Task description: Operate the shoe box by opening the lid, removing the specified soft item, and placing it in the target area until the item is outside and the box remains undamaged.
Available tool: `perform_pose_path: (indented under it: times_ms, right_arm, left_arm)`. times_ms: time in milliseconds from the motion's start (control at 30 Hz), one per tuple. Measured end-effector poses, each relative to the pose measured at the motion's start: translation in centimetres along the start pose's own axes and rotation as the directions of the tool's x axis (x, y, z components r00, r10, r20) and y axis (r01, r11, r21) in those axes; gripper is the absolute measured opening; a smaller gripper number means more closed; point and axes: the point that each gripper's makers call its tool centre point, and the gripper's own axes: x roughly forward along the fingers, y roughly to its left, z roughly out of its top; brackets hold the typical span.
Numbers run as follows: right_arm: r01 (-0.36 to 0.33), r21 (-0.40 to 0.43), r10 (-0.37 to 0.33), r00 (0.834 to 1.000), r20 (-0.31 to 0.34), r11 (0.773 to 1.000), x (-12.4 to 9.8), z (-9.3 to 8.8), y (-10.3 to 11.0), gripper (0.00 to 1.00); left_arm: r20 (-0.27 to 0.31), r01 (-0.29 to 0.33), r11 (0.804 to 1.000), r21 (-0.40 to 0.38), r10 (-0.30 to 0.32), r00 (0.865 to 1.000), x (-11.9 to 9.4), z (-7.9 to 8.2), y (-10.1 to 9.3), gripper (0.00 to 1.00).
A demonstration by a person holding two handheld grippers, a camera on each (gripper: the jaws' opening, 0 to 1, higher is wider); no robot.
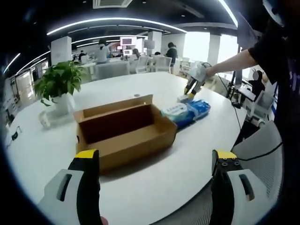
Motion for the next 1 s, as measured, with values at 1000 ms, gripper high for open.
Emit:
perform_pose_path:
  times_ms: [1000]
  right_arm:
    - [0.010, -0.015, -0.010, 0.999, -0.040, 1.000, 0.12, -1.05, -0.71, 0.19]
  left_arm:
    - [-0.005, -0.009, 1.000, -0.006, 0.009, 1.000, -0.43, -0.30, 0.16, 0.99]
